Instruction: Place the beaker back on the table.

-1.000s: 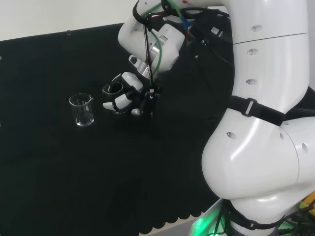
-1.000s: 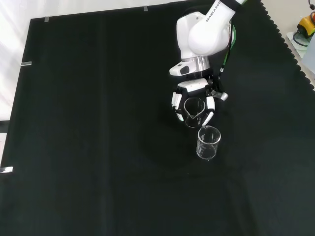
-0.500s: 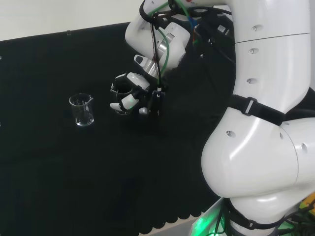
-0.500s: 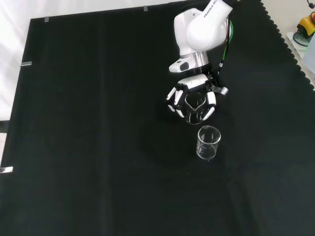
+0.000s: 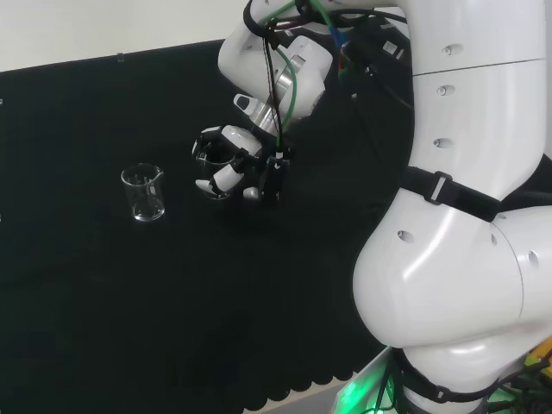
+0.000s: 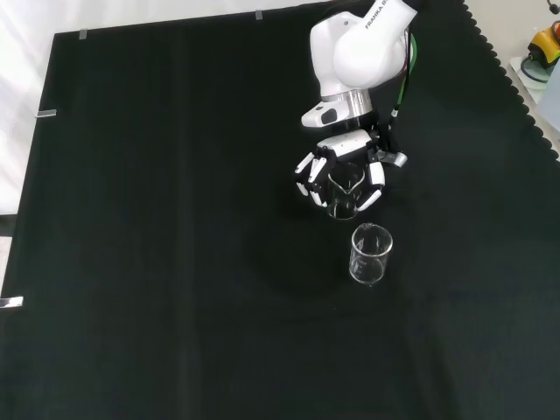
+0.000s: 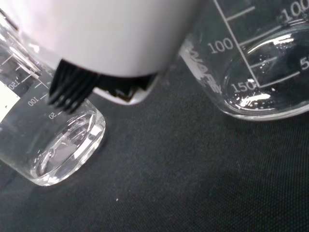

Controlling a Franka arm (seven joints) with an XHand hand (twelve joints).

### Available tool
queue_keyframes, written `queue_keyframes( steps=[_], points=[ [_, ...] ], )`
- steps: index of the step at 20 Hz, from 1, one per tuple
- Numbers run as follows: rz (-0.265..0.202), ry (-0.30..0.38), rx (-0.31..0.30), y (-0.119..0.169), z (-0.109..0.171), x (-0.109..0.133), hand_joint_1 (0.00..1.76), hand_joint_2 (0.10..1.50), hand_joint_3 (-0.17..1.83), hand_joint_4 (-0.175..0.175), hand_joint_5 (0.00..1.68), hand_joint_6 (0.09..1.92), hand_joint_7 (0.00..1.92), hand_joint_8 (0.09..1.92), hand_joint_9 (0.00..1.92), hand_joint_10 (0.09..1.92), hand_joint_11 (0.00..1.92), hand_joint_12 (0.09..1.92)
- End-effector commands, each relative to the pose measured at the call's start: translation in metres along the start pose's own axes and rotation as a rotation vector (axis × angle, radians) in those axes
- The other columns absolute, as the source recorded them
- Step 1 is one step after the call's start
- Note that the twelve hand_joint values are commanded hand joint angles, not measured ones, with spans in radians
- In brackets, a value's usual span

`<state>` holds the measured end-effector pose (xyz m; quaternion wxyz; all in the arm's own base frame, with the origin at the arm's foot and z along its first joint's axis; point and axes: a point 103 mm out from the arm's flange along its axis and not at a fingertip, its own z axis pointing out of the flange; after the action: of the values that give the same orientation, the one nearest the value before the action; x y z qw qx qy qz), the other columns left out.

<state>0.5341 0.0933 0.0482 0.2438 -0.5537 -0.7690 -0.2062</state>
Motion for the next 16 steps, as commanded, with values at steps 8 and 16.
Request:
queue_keyframes(
  steps=[8, 16],
  points=[
    [0.01, -0.021, 0.019, 0.001, 0.001, 0.001, 1.08, 0.29, 1.03, -0.054, 0.59, 0.95, 0.95, 0.72, 0.97, 0.61, 0.38, 1.31],
    [0.012, -0.046, 0.025, 0.007, 0.006, 0.011, 1.05, 0.29, 1.02, -0.075, 0.46, 0.91, 0.82, 0.74, 0.88, 0.64, 0.32, 1.33]
  ],
)
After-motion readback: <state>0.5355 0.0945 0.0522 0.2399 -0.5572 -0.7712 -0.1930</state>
